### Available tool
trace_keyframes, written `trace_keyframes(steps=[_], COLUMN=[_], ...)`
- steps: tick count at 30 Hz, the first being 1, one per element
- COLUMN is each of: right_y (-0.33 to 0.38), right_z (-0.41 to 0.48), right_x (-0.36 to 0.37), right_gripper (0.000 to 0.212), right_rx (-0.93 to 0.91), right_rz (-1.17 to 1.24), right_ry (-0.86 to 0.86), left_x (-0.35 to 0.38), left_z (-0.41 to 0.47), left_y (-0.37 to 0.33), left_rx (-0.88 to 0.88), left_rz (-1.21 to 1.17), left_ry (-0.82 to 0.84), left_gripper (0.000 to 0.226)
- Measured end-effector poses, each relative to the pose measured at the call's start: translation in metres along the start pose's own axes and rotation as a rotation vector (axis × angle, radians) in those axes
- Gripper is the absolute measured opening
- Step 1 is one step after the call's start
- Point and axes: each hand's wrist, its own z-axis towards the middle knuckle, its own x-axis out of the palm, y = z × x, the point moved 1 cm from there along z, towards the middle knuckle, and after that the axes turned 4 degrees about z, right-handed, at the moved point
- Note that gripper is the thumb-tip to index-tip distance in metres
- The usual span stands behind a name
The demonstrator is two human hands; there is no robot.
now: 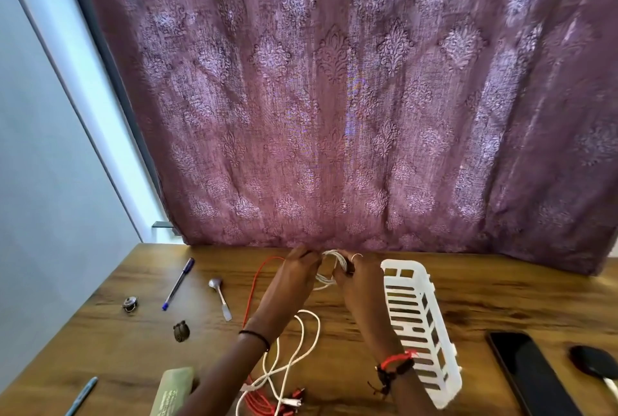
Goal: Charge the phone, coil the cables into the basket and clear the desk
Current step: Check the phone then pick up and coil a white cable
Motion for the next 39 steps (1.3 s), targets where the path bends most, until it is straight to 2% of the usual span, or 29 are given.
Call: trace_keyframes(steps=[3, 7, 12, 15, 17, 19, 20, 24, 26, 29, 31, 34, 37, 39], right_y=[-0.001, -0.002, -0.006, -0.007, -0.008, -0.007, -0.006, -0.006, -0.010, -0.014, -0.013, -0.009, -0.005, -0.004], right_z=[-0.002, 0.001, 0.006, 0.007, 0.006, 0.007, 0.008, 0.009, 0.007, 0.005, 0.005, 0.004, 0.007, 0.008], right_x=[0.001, -0.002, -0.007, -0.010, -0.013, -0.015, -0.015, -0.014, -0.010, -0.008, -0.008, -0.011, -0.017, -0.022], right_gripper=[0.026, 0.012, 0.023, 0.032, 0.036, 0.038, 0.038, 0.029, 0.025, 0.025, 0.021, 0.016, 0.012, 0.007], right_rx=[0.068, 0.215, 0.406, 0.527, 0.552, 0.495, 0.428, 0.095, 0.009, -0.114, -0.234, -0.311, -0.221, -0.072], right_rz=[0.069, 0.438, 0.886, 1.257, 1.363, 1.312, 1.206, 0.545, 0.235, -0.058, -0.101, -0.129, -0.022, 0.229], right_ry=[-0.027, 0.049, 0.155, 0.316, 0.368, 0.333, 0.284, 0.085, 0.014, -0.163, -0.241, -0.234, -0.152, 0.014], left_x=[0.001, 0.000, 0.002, 0.004, 0.006, 0.006, 0.007, 0.011, 0.014, 0.017, 0.016, 0.014, 0.008, 0.006], left_z=[-0.002, -0.004, -0.004, -0.002, -0.001, 0.001, 0.002, -0.001, -0.002, -0.002, -0.002, -0.001, -0.001, -0.002], left_y=[0.001, 0.005, 0.004, 0.001, -0.001, -0.002, -0.002, 0.000, -0.001, -0.003, -0.003, -0.002, -0.003, 0.000], left_rx=[-0.011, -0.062, -0.096, -0.118, -0.123, -0.123, -0.127, -0.172, -0.165, -0.153, -0.147, -0.102, -0.038, -0.027], left_rz=[-0.019, -0.053, -0.096, -0.141, -0.150, -0.156, -0.159, -0.162, -0.159, -0.144, -0.120, -0.062, -0.002, 0.001], left_ry=[-0.012, -0.025, -0.047, -0.057, -0.058, -0.059, -0.061, -0.051, -0.029, -0.025, -0.045, -0.043, -0.060, -0.091], left_gripper=[0.021, 0.020, 0.021, 0.021, 0.019, 0.019, 0.020, 0.020, 0.023, 0.024, 0.024, 0.026, 0.030, 0.026])
